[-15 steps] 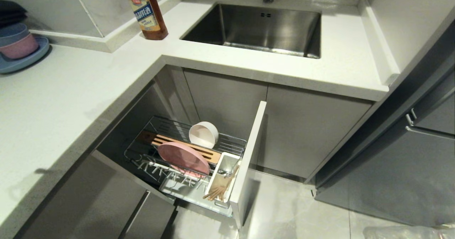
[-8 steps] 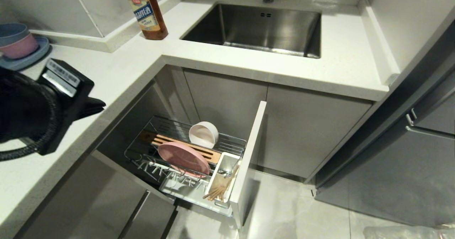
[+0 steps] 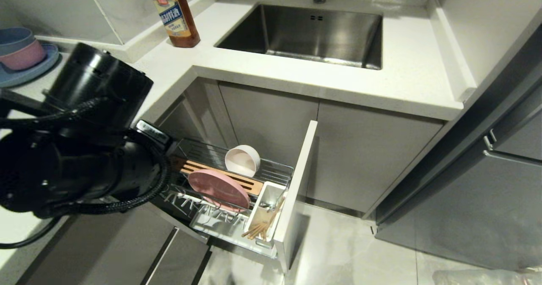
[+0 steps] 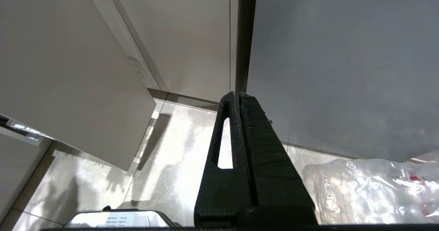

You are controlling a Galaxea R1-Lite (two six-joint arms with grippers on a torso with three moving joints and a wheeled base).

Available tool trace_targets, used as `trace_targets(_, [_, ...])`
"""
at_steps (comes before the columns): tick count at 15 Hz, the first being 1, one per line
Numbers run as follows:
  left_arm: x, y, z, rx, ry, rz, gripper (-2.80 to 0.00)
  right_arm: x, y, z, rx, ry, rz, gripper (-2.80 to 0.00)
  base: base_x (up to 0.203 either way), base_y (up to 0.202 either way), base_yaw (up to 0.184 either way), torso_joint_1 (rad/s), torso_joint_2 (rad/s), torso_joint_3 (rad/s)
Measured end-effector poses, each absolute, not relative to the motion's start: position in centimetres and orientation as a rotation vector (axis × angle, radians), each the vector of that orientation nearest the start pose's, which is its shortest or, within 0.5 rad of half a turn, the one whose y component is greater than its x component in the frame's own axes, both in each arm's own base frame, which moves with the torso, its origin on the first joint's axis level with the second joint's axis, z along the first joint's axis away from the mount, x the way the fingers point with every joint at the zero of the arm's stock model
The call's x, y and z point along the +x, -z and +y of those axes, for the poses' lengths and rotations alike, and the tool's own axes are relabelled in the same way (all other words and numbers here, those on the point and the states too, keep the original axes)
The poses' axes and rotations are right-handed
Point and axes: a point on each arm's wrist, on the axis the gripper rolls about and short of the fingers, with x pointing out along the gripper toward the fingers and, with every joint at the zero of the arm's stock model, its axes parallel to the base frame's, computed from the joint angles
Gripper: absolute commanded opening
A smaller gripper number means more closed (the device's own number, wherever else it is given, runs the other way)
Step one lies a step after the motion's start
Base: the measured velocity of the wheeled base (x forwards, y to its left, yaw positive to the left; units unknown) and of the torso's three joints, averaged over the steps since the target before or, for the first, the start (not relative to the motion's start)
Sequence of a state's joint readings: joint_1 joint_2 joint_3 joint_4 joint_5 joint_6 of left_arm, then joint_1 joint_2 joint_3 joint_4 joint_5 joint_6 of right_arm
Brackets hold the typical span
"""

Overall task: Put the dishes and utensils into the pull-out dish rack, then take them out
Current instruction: Take the plate out of the cupboard

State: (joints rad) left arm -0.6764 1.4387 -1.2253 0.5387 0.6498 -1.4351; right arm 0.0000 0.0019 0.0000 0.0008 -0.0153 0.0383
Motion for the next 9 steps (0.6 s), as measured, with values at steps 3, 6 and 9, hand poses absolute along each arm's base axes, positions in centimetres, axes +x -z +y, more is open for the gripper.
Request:
trace_targets(3, [19.6,-24.6,-13.4,-0.943,-0.456,0.508,-2.8,-2.3,-7.5,0.0,0.038,0.015,0.002,-2.8,0.0,0.0,0.0,0.0,0.0,0.0])
trace_targets(6, [21.7,-22.8,-13.3,-0.97,-0.493,0.533,-2.8,-2.3,-7.5,0.0,0.038,0.015,0.002,-2.8,0.0,0.0,0.0,0.0,0.0,0.0])
trace_targets(9, [23.4,-21.0,-13.0,-0.988,-0.513,0.585,-2.8,-2.3,-7.6,0.0,0.038,0.016,0.002,-2.8,0.0,0.0,0.0,0.0,0.0,0.0])
